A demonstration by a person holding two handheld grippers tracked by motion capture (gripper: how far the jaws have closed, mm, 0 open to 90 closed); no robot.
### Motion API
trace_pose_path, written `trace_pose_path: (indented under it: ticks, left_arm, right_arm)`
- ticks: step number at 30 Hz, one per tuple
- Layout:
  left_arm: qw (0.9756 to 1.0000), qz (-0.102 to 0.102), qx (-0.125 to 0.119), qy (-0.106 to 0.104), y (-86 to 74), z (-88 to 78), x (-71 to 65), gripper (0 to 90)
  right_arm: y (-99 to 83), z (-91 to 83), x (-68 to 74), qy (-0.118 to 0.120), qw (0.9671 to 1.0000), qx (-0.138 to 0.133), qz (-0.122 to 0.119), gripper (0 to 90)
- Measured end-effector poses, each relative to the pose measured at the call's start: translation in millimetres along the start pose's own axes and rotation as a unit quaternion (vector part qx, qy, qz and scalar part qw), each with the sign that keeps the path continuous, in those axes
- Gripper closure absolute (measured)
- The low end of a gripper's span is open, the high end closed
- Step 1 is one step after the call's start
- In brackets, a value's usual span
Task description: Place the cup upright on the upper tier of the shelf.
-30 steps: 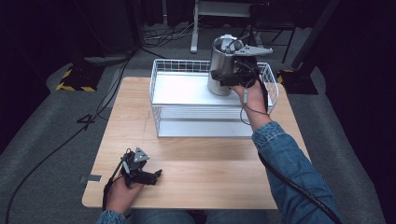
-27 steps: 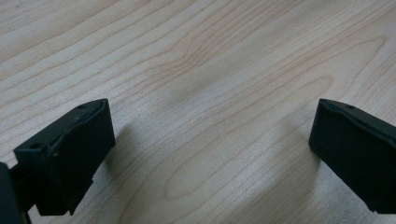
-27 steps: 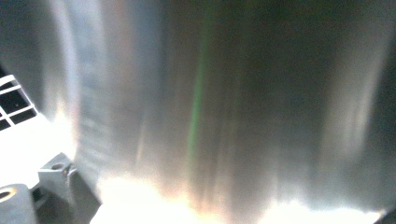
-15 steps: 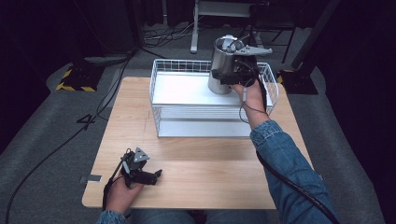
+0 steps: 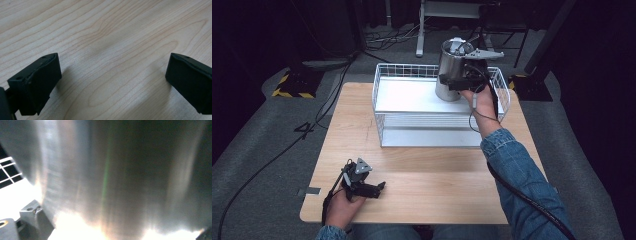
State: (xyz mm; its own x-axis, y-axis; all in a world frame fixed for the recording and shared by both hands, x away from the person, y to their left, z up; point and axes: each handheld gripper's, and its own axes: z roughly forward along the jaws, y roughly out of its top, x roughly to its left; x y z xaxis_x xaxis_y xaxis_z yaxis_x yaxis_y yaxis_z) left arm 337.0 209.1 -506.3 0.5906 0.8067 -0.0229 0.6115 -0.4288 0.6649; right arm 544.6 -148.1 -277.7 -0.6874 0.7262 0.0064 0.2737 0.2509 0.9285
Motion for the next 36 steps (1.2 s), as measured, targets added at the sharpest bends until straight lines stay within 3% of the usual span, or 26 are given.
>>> trace_pose_path:
  ticks: [6, 10, 18, 23, 32, 36]
  left_arm:
    - [1.0000, 0.000, 0.000, 0.000, 0.0, 0.0, 0.0, 0.7]
    - [1.0000, 0.000, 0.000, 0.000, 0.0, 0.0, 0.0, 0.7]
    - [1.0000, 0.002, 0.001, 0.000, 0.1, -0.1, 0.3, 0.7]
    - [1.0000, 0.003, 0.001, 0.001, 0.0, -0.2, 0.4, 0.7]
    - [1.0000, 0.000, 0.002, -0.001, -0.5, -0.8, -0.2, 0.8]
    - [1.0000, 0.000, 0.002, -0.001, -0.8, -0.9, -0.4, 0.8]
  right_arm:
    - [-0.5, 0.4, -1.7, 0.004, 1.0000, 0.000, 0.004, 3.1]
    - [-0.1, -1.3, 1.9, -0.014, 0.9998, -0.010, 0.004, 0.0]
    - [-1.9, -12.9, 3.1, -0.020, 0.9998, -0.008, -0.001, 0.0]
    - [-5.1, -27.5, 4.5, -0.023, 0.9995, -0.010, -0.018, 0.0]
    - [-12.6, -61.6, 3.5, -0.002, 0.9996, -0.025, -0.012, 0.0]
    - [-17.5, -78.4, 5.8, 0.010, 0.9994, -0.027, -0.020, 0.0]
